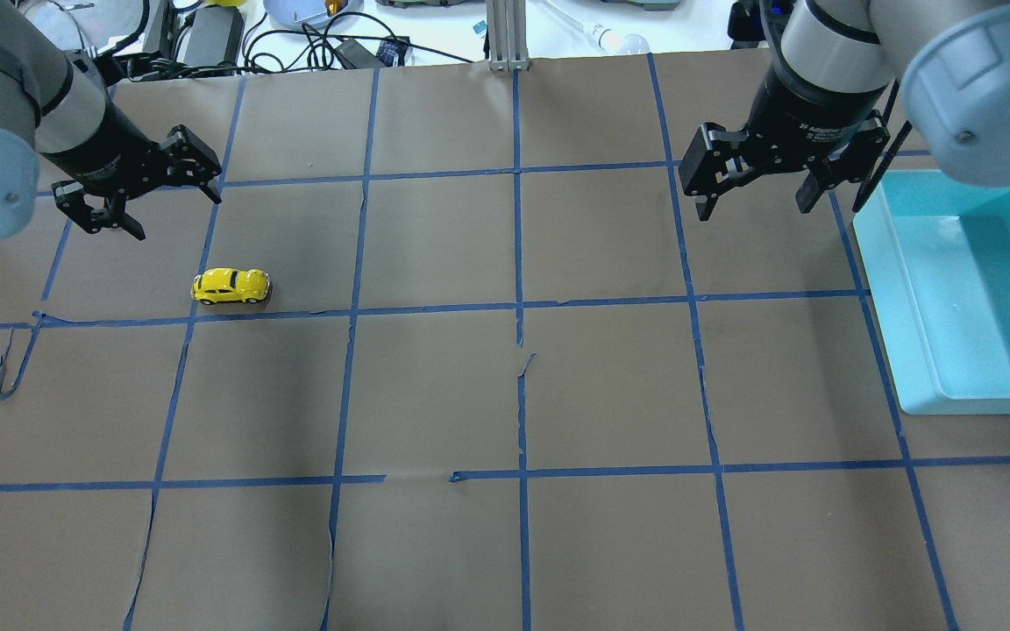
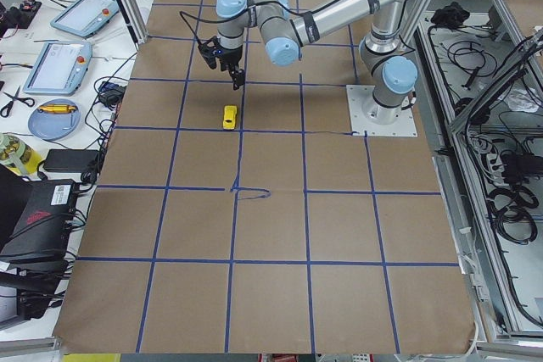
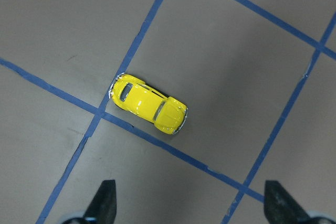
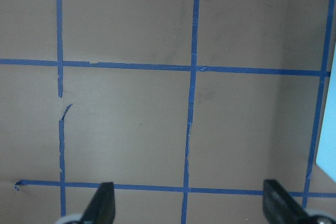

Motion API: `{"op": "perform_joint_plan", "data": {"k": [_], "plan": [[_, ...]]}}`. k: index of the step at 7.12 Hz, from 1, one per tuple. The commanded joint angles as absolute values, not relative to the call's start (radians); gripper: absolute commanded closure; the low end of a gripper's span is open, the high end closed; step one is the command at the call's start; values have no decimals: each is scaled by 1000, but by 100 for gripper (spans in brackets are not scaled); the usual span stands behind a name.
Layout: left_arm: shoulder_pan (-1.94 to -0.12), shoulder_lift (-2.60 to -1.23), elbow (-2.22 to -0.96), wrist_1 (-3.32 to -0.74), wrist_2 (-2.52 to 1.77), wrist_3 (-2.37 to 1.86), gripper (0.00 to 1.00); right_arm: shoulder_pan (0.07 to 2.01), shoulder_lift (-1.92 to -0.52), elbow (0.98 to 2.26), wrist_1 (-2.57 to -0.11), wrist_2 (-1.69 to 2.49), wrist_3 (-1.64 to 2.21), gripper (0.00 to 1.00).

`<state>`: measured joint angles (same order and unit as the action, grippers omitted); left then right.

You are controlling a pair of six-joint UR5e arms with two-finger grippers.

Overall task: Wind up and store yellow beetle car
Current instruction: 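Move the left gripper down over the yellow beetle car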

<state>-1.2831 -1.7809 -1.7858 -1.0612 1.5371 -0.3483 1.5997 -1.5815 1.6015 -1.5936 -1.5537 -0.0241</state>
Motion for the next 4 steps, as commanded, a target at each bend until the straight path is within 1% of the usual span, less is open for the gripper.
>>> {"op": "perform_joint_plan", "data": {"k": [1,2,4], "plan": [[-1250,-1862,-1799,-1035,1542,-618,0,1595,-1601,1605,-1589,-1557,-32,0],[-1249,-1882,-1796,-1034,1542,-779,0,1597,-1635,1621,-1559,-1566,-25,0],[-1249,-1923,-1798,-1006,1542,-1037,0,1600,-1614,1640,-1568,-1552,-18,0]]}}
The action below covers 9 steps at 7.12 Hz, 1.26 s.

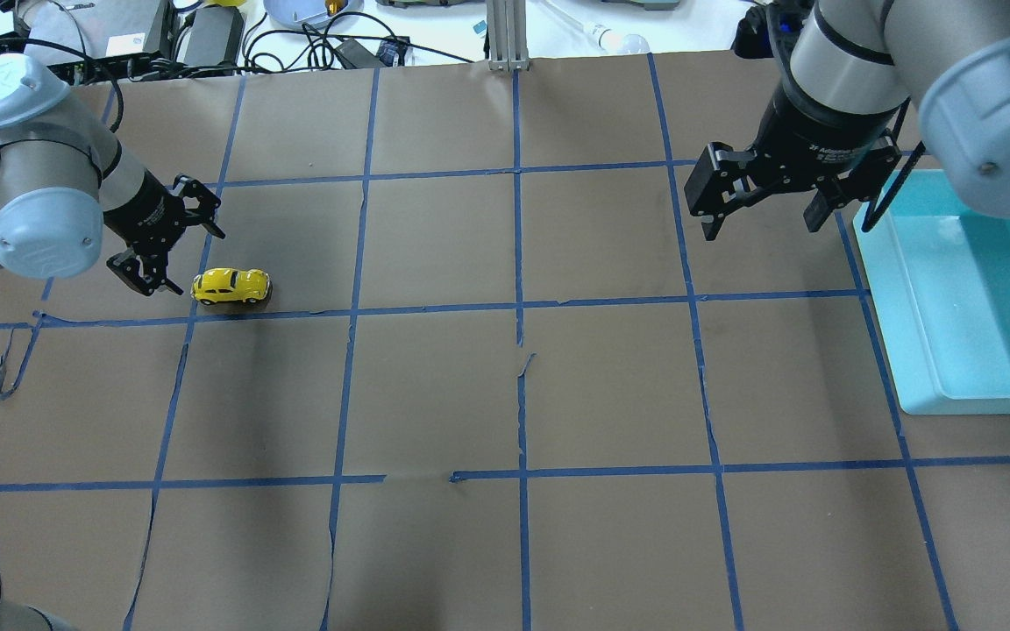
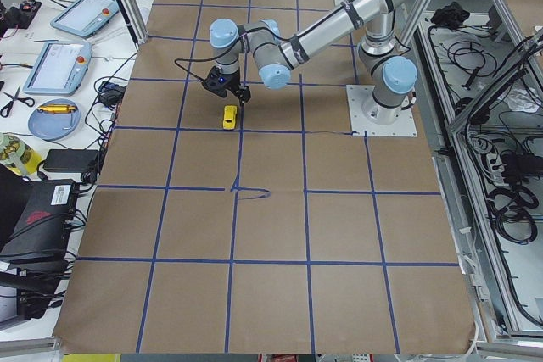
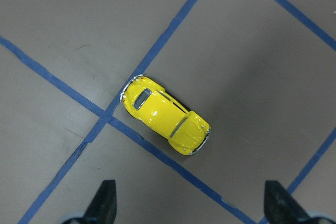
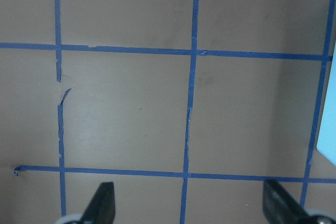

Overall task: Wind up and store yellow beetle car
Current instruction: 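Move the left gripper down over the yellow beetle car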

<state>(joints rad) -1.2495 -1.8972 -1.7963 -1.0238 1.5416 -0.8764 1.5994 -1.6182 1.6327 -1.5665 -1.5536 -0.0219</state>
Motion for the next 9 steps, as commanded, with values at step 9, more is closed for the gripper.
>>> {"op": "perform_joint_plan", "data": {"k": [9], "plan": [[-1249,-2049,-1795,-891,1537,-1175,0,1586,-1578,1576,-1572,-1563,-29,0]]}}
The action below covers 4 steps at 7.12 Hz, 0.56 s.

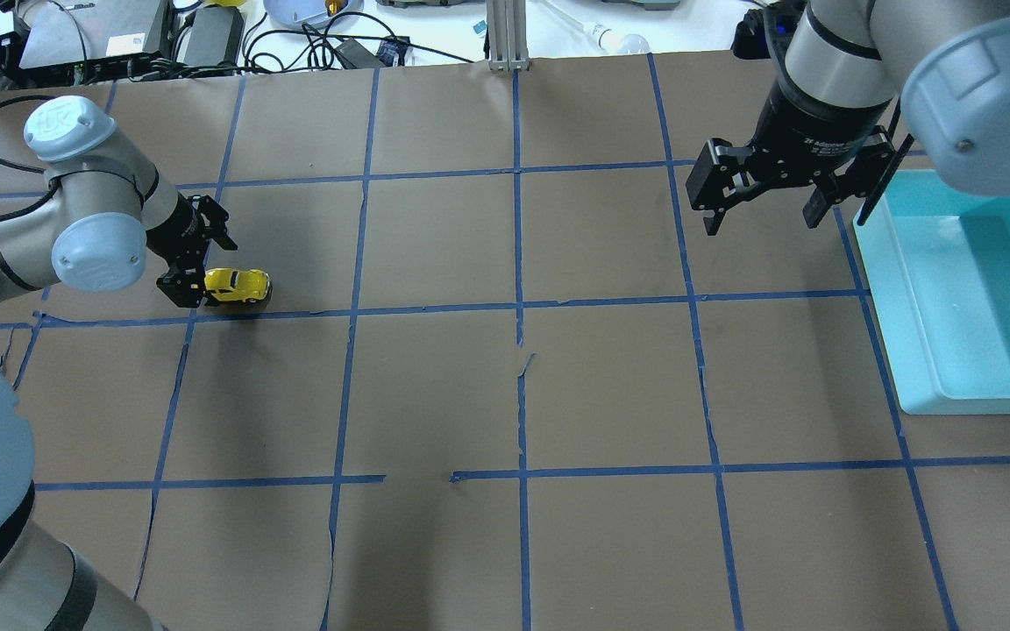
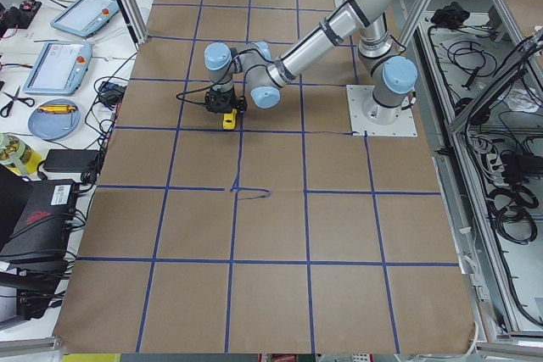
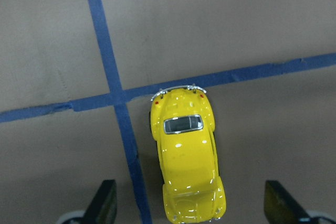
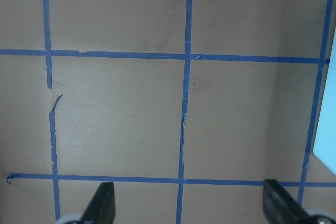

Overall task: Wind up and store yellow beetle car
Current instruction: 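Move the left gripper down over the yellow beetle car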

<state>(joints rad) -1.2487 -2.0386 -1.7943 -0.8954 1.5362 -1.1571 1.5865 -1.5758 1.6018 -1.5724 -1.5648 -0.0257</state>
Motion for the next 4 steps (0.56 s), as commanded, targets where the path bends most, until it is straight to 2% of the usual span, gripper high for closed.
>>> {"op": "perform_joint_plan", "data": {"k": [1,4], "plan": [[-1249,-2049,-1792,-891,1536,-1174,0,1588,-1578,1565,-1572,-1551,-19,0],[-1249,-2043,-1793,-890,1540,-1172,0,1585,-1582,1566,-1574,-1554,-32,0]]}}
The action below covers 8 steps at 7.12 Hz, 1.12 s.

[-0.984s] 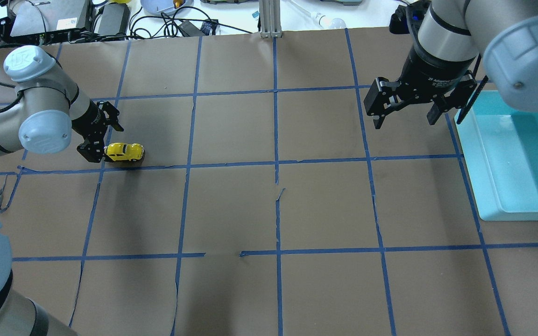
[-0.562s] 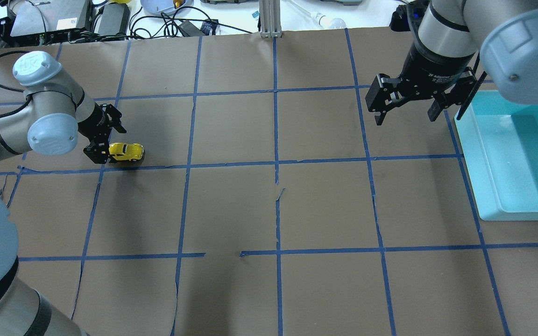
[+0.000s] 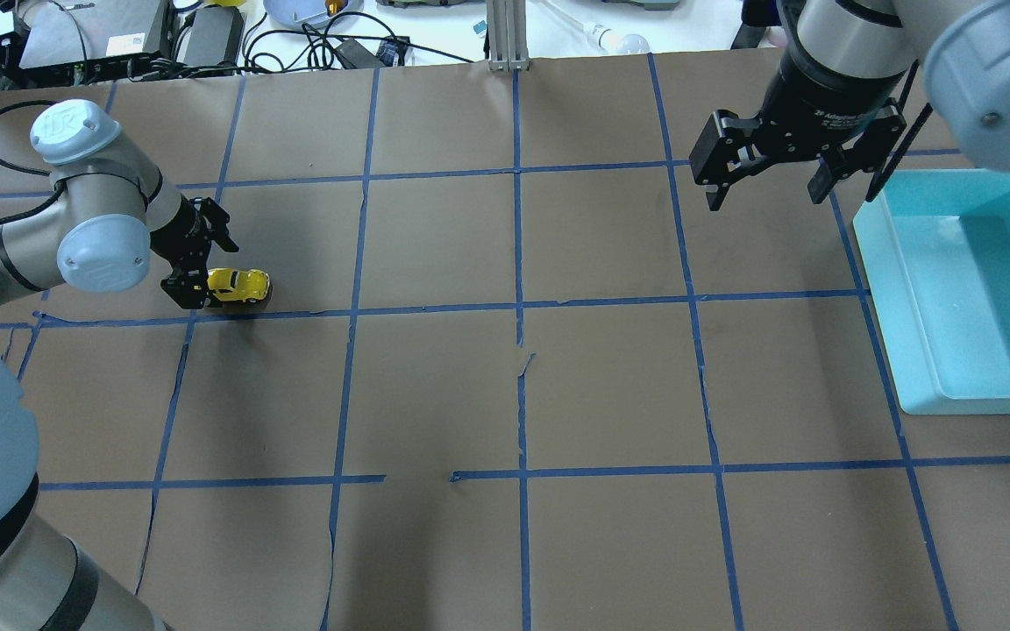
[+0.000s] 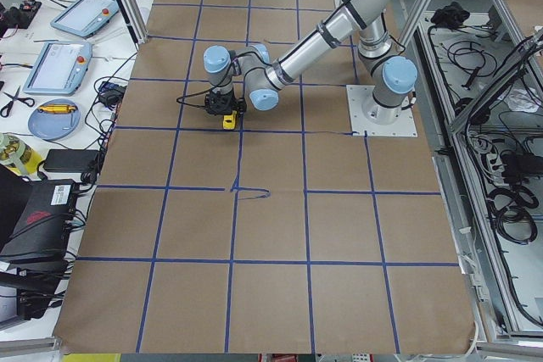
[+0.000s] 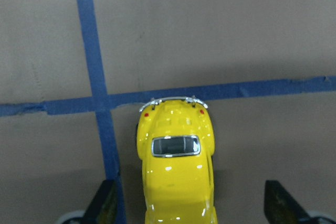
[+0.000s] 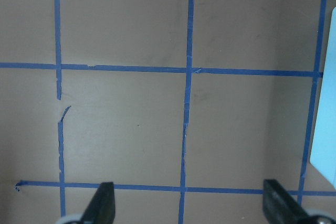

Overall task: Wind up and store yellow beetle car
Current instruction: 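Close the left gripper on the yellow car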

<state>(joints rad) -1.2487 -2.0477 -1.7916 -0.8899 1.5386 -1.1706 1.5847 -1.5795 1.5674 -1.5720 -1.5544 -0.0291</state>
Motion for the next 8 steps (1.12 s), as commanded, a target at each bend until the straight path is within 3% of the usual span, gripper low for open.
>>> {"op": "perform_joint_plan", "data": {"k": [1,4,6,8], "plan": [[-1249,-2036,-1796,-891,1542,-1184,2,1585,-1582,1569,-1574,-1558,-31,0],[-1250,-2037,-1799,-891,1540,-1193,4,1583,-1575,1577,-1575,-1563,-29,0],[-1250,-2040,-1799,-891,1539,-1195,23,1583,-1574,1577,-1577,-1563,-31,0],[-1250,-2045,-1799,-891,1528,-1193,57,1583,-1575,1577,-1586,-1563,-31,0]]}}
